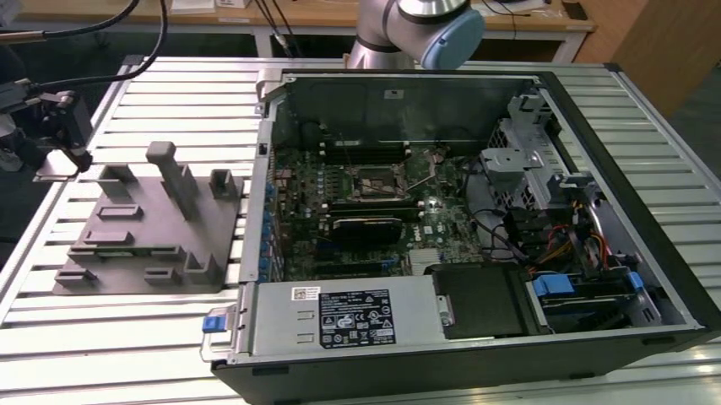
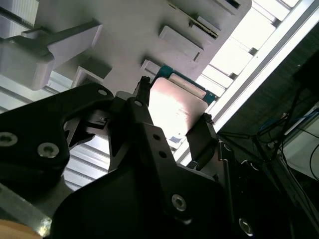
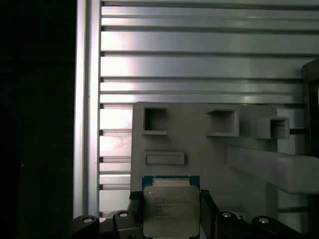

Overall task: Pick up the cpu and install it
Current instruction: 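Pick up the cpu and move it towards the insertion slot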

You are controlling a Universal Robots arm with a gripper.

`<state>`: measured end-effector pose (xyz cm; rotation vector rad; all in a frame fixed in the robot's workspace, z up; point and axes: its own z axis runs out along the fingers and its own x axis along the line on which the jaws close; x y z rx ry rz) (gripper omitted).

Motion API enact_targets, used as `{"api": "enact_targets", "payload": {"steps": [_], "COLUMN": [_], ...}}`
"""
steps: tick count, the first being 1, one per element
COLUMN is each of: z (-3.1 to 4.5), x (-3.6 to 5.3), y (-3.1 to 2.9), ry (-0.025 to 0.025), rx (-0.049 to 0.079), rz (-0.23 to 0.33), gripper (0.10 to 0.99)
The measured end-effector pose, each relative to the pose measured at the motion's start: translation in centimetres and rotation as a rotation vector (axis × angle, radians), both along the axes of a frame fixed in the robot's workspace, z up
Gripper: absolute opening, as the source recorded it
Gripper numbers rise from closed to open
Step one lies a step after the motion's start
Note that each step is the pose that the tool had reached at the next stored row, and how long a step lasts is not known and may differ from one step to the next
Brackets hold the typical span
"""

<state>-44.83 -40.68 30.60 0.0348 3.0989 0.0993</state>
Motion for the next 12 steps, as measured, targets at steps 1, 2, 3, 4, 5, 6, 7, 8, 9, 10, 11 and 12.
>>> {"api": "enact_targets", "payload": {"steps": [1, 2, 3, 4, 5, 6, 7, 8, 9, 10, 11, 12], "z": [0.17, 0.34, 0.50, 0.67, 0.85, 1.02, 1.19, 1.36, 1.55, 1.72, 1.89, 2.07], "x": [0.00, 0.00, 0.00, 0.00, 0.00, 0.00, 0.00, 0.00, 0.00, 0.00, 0.00, 0.00], "y": [0.00, 0.00, 0.00, 0.00, 0.00, 0.00, 0.00, 0.00, 0.00, 0.00, 0.00, 0.00], "ry": [0.0002, 0.0001, 0.0001, 0.0001, 0.0001, 0.0002, 0.0001, 0.0001, 0.0001, 0.0002, 0.0001, 0.0000], "rx": [0.000, 0.000, 0.000, 0.000, 0.000, 0.000, 0.000, 0.000, 0.000, 0.000, 0.000, 0.000], "rz": [0.000, 0.000, 0.000, 0.000, 0.000, 0.000, 0.000, 0.000, 0.000, 0.000, 0.000, 0.000], "gripper": [0.541, 0.541, 0.541, 0.541, 0.541, 0.541, 0.541, 0.541, 0.541, 0.541, 0.541, 0.541]}}
